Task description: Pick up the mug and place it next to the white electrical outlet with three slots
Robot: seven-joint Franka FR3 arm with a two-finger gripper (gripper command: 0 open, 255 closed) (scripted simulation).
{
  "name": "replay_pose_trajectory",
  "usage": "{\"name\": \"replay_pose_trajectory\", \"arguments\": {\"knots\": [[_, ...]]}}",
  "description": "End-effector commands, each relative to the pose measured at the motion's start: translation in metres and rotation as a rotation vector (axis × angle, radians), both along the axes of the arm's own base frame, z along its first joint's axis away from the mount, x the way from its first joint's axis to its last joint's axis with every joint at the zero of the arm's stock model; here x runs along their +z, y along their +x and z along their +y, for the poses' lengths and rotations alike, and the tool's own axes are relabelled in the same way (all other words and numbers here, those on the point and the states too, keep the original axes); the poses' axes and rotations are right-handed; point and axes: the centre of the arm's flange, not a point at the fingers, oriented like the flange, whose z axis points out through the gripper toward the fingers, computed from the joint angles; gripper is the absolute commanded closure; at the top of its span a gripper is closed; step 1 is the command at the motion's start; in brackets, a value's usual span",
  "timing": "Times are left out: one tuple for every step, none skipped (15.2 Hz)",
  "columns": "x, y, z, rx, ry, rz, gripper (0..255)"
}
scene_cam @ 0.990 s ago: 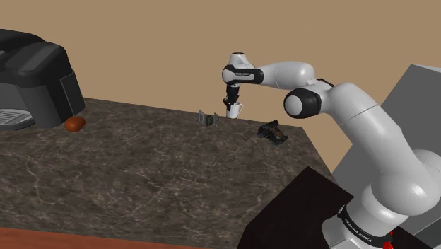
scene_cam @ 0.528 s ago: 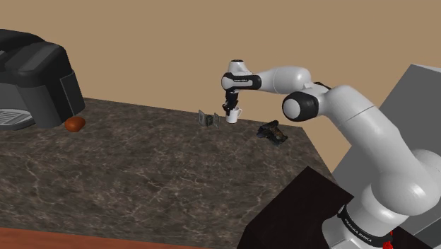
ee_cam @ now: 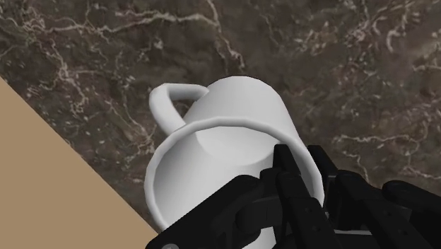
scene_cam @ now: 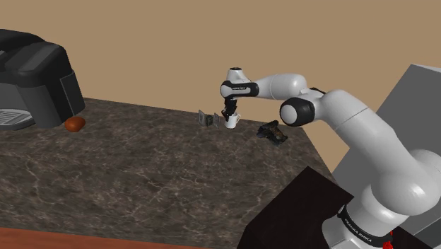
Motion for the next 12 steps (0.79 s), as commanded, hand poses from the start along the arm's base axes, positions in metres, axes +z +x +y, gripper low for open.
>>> {"name": "replay_pose_trajectory", "arguments": {"knots": [[-0.0096,0.0008,-0.0004,0.000,0.000,-0.001,255],[-0.0149,0.0008,-0.0004,0.000,0.000,-0.001,255],[-0.0190,0.0008,-0.0004,0.000,0.000,-0.001,255],[-0.0190,0.0007,-0.0003,0.000,0.000,-0.001,255],[-0.0190,0.0008,-0.0003,0.000,0.000,-0.001,255],[-0.0190,0.0008,-0.0003,0.000,0.000,-0.001,255],[-0.0190,0.0008,-0.0004,0.000,0.000,-0.001,255],[-0.0190,0.0008,-0.0004,0.000,0.000,-0.001,255],[-0.0190,0.0008,-0.0004,0.000,0.000,-0.001,255],[-0.0190,0.0008,-0.0004,0.000,0.000,-0.001,255],[-0.0190,0.0008,-0.0004,0.000,0.000,-0.001,0],[-0.0189,0.0008,-0.0004,0.000,0.000,-0.001,0]]}}
